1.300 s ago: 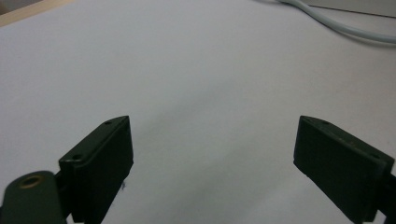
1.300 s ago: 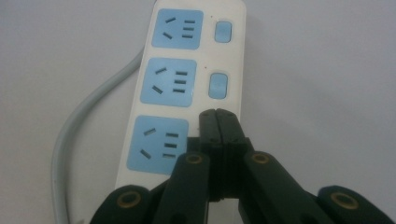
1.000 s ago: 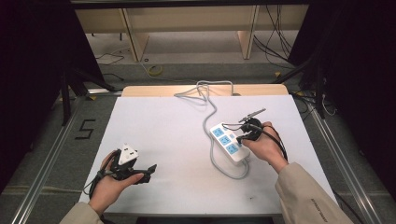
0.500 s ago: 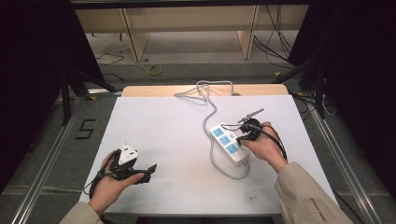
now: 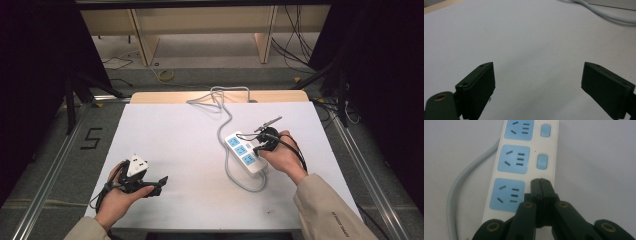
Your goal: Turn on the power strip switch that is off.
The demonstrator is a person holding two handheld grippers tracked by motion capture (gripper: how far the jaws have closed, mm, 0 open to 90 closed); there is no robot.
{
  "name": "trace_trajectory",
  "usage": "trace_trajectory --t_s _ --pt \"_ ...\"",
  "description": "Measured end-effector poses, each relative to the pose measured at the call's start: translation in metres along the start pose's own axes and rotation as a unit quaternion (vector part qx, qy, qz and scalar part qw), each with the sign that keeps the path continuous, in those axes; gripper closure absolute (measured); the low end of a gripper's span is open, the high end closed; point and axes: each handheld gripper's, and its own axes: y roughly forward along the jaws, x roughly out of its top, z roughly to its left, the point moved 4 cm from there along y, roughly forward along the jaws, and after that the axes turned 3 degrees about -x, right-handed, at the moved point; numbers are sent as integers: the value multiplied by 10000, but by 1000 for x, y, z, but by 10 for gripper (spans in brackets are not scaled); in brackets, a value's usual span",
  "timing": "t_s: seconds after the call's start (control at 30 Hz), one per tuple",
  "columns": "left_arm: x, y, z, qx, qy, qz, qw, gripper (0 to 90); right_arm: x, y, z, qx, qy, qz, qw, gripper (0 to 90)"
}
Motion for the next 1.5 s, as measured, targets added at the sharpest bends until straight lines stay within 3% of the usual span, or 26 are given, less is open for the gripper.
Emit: trace_trajectory --t_s 0.33,0.93,1.5 --pt "1 2 -4 -67 -34 9 10000 118 0 1 4 -101 -102 12 9999 900" --pt "2 3 -4 -92 -35 -6 10000 120 0 0 0 -64 -13 1 10000 900" --pt "2 3 -4 -85 -35 16 10000 121 1 2 4 -206 -154 84 9996 900"
